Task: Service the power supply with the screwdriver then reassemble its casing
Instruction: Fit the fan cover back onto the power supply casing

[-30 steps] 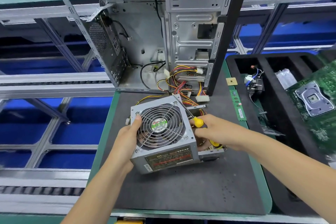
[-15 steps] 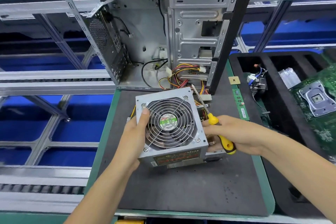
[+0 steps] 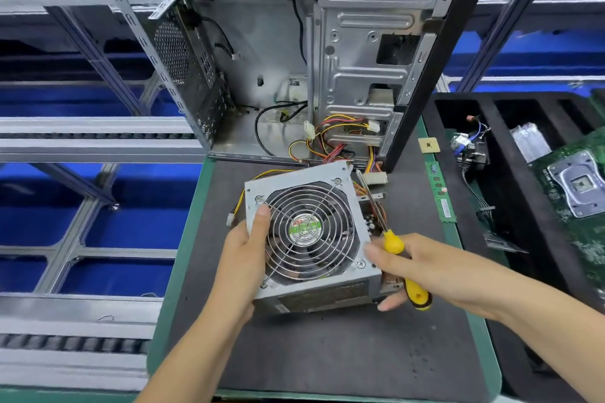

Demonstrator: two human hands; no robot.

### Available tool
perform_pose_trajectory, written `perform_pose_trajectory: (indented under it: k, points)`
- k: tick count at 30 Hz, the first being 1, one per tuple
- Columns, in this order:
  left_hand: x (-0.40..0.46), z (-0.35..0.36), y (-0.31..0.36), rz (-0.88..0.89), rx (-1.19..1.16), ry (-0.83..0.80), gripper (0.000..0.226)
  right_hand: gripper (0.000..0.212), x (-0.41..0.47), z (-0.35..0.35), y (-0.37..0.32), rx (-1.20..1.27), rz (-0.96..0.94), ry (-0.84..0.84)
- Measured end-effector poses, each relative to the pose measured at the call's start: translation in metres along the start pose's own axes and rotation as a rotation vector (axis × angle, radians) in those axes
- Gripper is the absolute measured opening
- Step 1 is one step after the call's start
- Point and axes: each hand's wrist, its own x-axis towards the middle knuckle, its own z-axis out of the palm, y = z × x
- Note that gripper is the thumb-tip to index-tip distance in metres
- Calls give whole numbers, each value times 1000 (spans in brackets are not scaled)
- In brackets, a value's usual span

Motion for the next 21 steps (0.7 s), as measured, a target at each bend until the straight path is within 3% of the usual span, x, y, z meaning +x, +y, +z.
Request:
perform_pose_trajectory:
  k: [4, 7, 11, 14, 17, 21]
  points:
    - [5, -3, -10, -58, -10, -12, 42, 60, 3, 0, -6, -133, -17, 22]
    - [8, -8, -13, -173, -56, -72, 46, 67, 5, 4, -7, -75, 9, 42]
    - [22, -15, -9, -326, -110, -115, 49, 23, 6, 11, -10, 82, -49, -5]
    - [30, -22, -6, -366, -78, -145, 44, 33, 8, 14, -14, 88, -111, -41]
    - [27, -30, -5, -467, -19, -190, 52, 20, 13, 26, -19, 128, -137, -45]
    - [23, -52, -10, -143, 485, -80, 67, 16, 28, 47, -25, -22, -238, 38]
